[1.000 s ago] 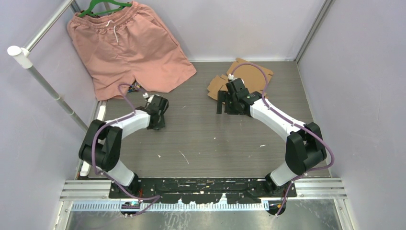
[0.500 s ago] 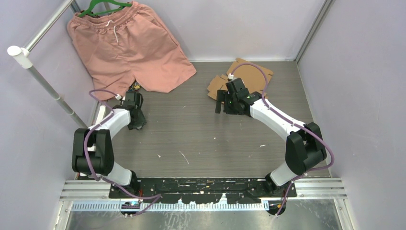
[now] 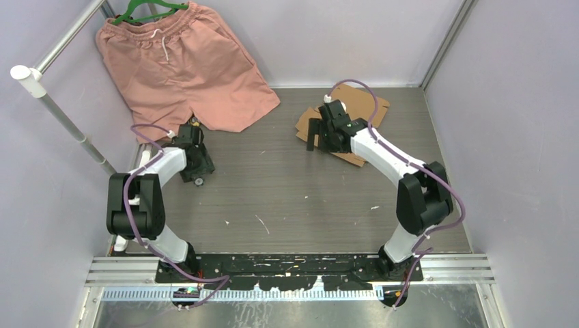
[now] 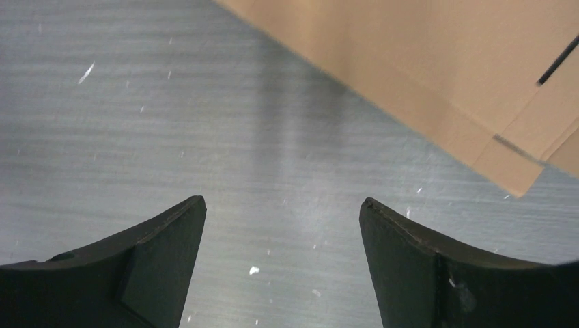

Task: Fold the paper box
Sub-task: Move the product to the center of the board.

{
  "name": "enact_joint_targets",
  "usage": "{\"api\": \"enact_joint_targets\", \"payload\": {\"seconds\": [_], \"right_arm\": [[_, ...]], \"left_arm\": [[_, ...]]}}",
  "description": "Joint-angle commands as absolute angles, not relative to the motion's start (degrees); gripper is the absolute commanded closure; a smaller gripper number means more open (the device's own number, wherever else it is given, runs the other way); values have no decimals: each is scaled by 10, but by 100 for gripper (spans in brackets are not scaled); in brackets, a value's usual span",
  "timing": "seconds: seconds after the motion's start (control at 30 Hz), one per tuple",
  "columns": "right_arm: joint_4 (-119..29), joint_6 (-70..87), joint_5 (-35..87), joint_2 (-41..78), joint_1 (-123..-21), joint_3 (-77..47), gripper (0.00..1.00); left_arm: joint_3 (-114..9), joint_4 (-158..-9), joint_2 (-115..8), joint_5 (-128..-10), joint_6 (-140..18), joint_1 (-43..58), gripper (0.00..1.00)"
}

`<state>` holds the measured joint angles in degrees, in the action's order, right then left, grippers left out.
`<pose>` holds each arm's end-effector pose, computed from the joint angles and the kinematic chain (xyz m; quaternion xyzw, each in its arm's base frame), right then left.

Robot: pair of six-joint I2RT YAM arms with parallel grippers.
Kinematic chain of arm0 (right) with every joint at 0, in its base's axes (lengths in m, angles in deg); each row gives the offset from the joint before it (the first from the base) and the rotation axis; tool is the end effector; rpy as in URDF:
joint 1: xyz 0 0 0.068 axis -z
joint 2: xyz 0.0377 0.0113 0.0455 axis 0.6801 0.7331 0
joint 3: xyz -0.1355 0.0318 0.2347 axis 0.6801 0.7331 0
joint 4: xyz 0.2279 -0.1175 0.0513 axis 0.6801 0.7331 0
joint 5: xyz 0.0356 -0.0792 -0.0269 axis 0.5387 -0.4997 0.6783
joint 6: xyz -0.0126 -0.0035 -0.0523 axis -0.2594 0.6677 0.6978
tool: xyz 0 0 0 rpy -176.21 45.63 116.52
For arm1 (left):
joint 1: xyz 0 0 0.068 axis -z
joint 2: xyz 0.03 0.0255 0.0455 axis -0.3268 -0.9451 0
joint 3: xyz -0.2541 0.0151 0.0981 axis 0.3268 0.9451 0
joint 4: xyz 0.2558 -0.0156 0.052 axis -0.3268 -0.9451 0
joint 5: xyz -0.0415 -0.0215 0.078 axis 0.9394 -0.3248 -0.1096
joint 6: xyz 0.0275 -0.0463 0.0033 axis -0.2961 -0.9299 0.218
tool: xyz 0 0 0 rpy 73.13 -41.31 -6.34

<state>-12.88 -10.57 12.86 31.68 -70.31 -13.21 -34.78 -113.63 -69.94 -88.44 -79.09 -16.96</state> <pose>0.3181 0.1616 0.2599 -0.0003 0.9470 0.1022 0.3044 0.3059 -0.0043 0.1789 -0.2551 0.9380 0.0313 0.2325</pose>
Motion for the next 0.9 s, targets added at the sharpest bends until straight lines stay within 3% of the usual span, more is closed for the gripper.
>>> {"api": "enact_joint_targets", "payload": {"seconds": [0.0,0.07,0.13,0.17,0.5,0.87], "right_arm": [[-105,-89,63,362,-685,-206,13],[-100,-72,52,392,-683,-231,17],[-91,-50,48,425,-684,-254,22],[-90,-39,37,437,-688,-261,23],[-105,66,-47,497,-711,-270,24],[-105,110,-114,586,-711,-324,31]], "left_arm": [[-356,-1142,-646,-833,-800,-172,34],[-350,-1145,-620,-816,-801,-163,27],[-344,-1146,-597,-800,-799,-148,5],[-342,-1146,-587,-792,-798,-139,1],[-285,-1094,-496,-699,-800,-78,0],[-289,-1105,-502,-714,-811,-51,0]]}}
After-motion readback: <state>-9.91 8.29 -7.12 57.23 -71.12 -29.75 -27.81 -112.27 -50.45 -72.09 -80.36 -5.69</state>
